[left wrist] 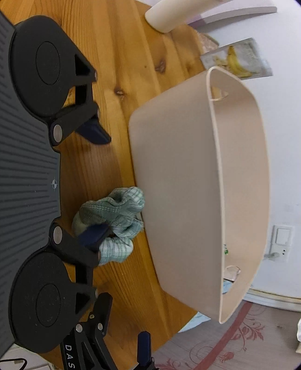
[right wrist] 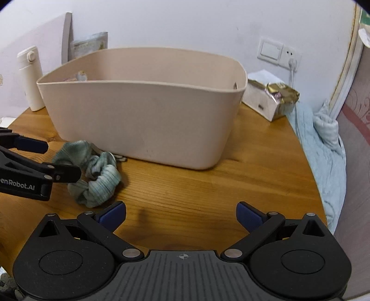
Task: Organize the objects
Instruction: 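Grasp green scrunchie with left tool while right tool approaches the hair clip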
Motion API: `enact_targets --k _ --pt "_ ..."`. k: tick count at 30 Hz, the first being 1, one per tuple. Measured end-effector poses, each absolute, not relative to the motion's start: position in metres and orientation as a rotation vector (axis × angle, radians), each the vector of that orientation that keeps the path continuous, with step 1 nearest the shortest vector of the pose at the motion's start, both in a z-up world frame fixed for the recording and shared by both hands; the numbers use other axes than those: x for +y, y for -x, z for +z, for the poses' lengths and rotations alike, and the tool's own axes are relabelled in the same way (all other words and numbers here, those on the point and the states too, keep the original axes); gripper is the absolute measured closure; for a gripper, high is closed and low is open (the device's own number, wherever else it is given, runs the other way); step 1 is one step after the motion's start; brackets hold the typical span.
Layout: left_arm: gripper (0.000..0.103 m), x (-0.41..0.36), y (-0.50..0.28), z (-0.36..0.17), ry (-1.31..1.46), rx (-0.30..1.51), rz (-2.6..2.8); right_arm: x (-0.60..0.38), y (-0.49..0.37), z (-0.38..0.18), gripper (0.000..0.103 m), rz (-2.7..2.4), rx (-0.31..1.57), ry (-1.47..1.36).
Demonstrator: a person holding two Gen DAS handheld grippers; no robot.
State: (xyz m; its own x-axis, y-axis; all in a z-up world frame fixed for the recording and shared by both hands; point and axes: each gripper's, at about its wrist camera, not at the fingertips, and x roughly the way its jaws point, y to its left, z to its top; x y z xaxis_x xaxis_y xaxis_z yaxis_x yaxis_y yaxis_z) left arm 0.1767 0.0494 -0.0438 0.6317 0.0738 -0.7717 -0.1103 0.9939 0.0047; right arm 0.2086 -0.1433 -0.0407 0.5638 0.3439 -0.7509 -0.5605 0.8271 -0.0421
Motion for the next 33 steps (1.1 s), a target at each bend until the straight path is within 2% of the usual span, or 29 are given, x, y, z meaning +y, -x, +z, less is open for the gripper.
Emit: enact_targets --k 7,8,13,33 --pt "0.081 0.056 -0.180 -0.050 0.050 0.896 0.097 -0.133 -0.214 -0.049 0.000 0.551 0.833 0.297" --pt "0.084 0.059 -0.179 -0.050 0.049 0.896 0.101 -0.130 -0.214 -0.050 0.000 0.554 0.833 0.299" --pt "0.087 0.076 -0.173 -0.049 0.074 0.892 0.143 -0.117 -0.216 -0.055 0.000 0.576 0.843 0.299" --pt "0.087 0.124 -0.178 -0.048 0.074 0.858 0.238 -0.056 -0.216 -0.068 0.000 0.610 0.811 0.234"
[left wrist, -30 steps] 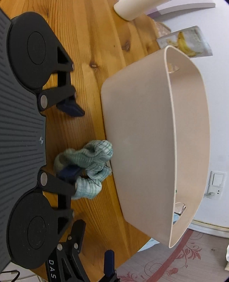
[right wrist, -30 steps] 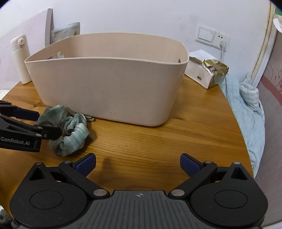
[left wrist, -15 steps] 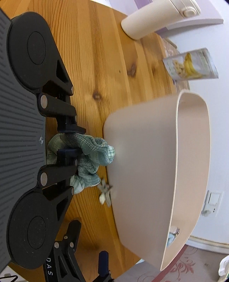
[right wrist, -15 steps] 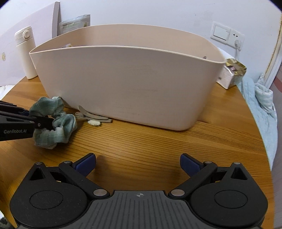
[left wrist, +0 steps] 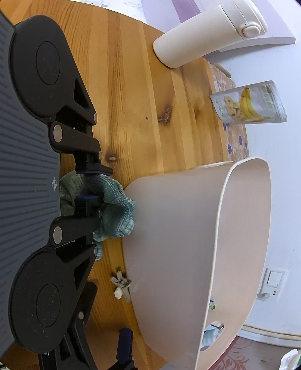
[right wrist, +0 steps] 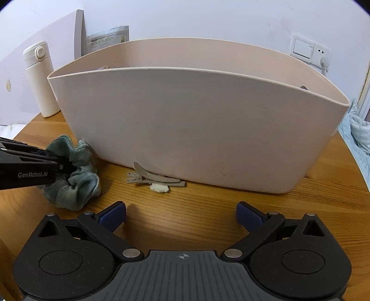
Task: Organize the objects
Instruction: 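Grasp green scrunchie with left tool while right tool approaches the hair clip, then grasp the hair clip with the right tool while the left tool lifts the scrunchie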
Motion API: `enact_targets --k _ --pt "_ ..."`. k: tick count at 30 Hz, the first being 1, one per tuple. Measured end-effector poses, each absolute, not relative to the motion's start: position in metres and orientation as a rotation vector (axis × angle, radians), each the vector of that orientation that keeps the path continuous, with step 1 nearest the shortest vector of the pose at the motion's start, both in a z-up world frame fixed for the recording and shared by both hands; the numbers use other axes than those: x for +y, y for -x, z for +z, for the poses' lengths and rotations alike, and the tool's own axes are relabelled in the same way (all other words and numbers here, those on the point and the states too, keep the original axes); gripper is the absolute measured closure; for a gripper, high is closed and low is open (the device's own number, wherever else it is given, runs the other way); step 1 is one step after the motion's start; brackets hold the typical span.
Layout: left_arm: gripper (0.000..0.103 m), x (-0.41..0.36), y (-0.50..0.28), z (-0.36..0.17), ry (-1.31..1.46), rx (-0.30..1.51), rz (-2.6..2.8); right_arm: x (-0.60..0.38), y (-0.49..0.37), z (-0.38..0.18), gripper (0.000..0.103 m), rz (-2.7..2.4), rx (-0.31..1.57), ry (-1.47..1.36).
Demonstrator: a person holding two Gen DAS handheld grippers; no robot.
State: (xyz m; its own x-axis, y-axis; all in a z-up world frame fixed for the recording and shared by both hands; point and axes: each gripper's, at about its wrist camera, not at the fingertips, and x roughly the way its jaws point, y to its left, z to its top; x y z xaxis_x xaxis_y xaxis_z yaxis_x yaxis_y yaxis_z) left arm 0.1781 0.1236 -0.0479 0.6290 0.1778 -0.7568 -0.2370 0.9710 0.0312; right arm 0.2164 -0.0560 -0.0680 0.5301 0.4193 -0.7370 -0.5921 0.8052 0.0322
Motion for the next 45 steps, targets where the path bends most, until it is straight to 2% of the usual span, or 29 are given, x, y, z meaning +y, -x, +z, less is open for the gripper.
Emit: enact_targets --k 18,21,25,30,45 --pt "0.085 0.127 -0.179 -0.050 0.081 0.834 0.229 -0.044 -0.224 -0.074 0.000 0.593 0.780 0.194" --pt "0.085 0.126 -0.178 -0.050 0.079 0.830 0.233 -0.043 -0.222 -0.074 0.007 0.579 0.768 0.204" --pt "0.085 0.125 -0.178 -0.050 0.084 0.832 0.232 -0.046 -0.219 -0.072 0.028 0.577 0.747 0.210" --pt "0.086 0.121 -0.175 -0.050 0.083 0.835 0.208 -0.054 -0.220 -0.069 0.048 0.573 0.745 0.204" --pt "0.094 0.107 -0.159 -0.046 0.099 0.853 0.156 -0.068 -0.209 -0.063 0.048 0.603 0.750 0.184"
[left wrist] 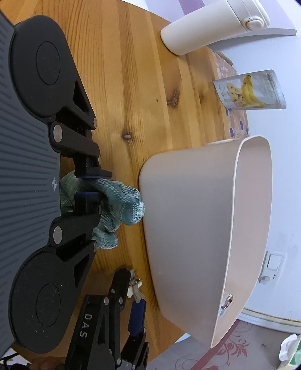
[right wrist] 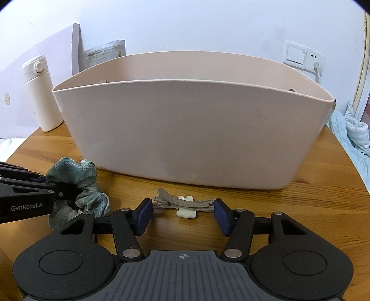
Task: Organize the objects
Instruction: 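Grasp the hair clip with the right tool while the left tool lifts the scrunchie, then lower scrunchie into bin with left tool while right tool drops hair clip in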
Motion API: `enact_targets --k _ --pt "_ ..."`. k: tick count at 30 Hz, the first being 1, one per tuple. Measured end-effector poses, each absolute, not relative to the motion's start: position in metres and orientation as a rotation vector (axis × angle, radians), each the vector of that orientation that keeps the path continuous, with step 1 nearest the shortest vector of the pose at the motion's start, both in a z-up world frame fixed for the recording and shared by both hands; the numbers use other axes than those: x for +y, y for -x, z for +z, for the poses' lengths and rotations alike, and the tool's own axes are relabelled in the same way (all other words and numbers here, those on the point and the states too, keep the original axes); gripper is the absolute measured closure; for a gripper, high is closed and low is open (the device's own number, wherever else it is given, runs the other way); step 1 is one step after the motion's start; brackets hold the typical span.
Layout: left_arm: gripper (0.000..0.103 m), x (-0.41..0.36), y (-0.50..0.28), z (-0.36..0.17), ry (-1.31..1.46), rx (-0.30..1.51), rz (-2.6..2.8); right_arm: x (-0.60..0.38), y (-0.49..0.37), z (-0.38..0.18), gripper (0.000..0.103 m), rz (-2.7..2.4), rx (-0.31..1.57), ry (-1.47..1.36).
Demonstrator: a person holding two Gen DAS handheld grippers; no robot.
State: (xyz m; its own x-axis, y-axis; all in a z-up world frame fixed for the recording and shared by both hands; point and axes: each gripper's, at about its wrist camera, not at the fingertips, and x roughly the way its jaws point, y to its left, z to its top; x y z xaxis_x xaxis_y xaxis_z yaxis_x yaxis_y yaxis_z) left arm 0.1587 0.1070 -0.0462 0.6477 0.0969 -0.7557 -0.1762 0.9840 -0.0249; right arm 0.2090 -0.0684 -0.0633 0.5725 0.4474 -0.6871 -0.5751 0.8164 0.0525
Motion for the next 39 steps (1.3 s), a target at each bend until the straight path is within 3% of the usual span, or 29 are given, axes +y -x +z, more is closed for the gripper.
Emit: enact_targets --k 28,39 --pt "0.095 0.088 -0.117 0.038 0.070 0.659 0.138 -0.135 -0.189 0.020 0.048 0.604 0.533 0.094" --pt "0.095 0.087 -0.134 0.072 0.050 0.571 0.134 -0.149 -0.203 0.046 0.048 0.578 0.461 0.077"
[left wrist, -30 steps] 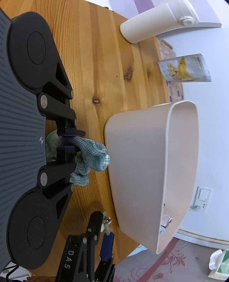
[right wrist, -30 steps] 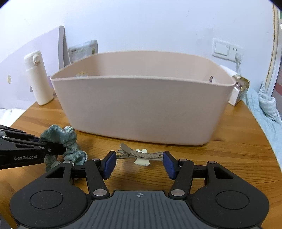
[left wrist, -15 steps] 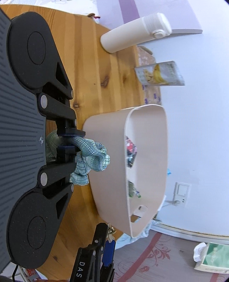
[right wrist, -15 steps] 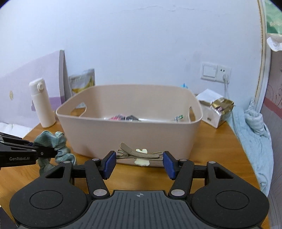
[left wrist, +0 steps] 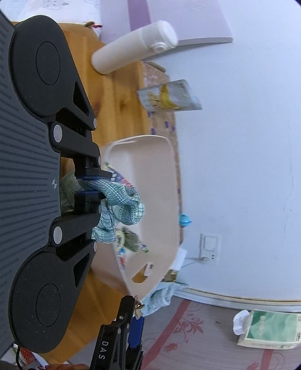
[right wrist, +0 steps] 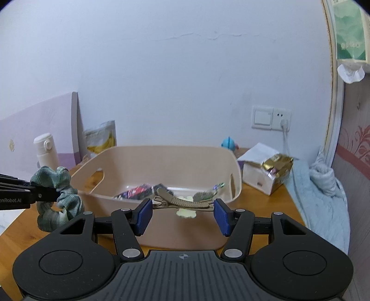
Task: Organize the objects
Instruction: 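Lower scrunchie into bin with left tool while right tool drops hair clip in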
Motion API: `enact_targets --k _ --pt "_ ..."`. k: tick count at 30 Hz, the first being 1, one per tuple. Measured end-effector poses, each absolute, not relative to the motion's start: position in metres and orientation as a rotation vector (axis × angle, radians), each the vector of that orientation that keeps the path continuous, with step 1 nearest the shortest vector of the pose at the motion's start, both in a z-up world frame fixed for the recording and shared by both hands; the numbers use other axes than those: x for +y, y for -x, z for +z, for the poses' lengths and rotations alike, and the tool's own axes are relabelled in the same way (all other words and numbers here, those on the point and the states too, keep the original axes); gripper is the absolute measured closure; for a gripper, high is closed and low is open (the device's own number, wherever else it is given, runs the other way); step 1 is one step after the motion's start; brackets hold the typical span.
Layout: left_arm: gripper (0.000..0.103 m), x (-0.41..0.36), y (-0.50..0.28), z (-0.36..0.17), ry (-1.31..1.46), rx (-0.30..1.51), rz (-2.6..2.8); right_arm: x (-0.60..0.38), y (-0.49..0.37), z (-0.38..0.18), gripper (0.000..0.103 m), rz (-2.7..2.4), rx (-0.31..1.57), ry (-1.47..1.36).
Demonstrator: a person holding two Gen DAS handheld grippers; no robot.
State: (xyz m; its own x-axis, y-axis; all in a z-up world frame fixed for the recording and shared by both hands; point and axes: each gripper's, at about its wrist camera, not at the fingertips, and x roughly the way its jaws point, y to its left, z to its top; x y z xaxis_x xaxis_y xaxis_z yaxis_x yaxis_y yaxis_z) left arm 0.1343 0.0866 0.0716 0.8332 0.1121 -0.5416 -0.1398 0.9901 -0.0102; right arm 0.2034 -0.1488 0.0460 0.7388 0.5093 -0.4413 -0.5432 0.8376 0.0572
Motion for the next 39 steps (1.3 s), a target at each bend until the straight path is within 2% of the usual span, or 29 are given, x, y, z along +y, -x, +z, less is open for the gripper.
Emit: enact_targets --k 18,29,39 --pt "0.095 0.093 -0.212 0.095 0.028 0.522 0.153 -0.121 -0.255 0.070 0.048 0.572 0.395 0.128" --pt "0.094 0.089 -0.274 0.057 0.009 0.666 0.151 -0.095 -0.288 0.053 0.048 0.580 0.452 0.204" --pt "0.094 0.086 -0.295 0.021 0.031 0.812 0.123 -0.085 -0.306 0.025 0.048 0.592 0.562 0.236"
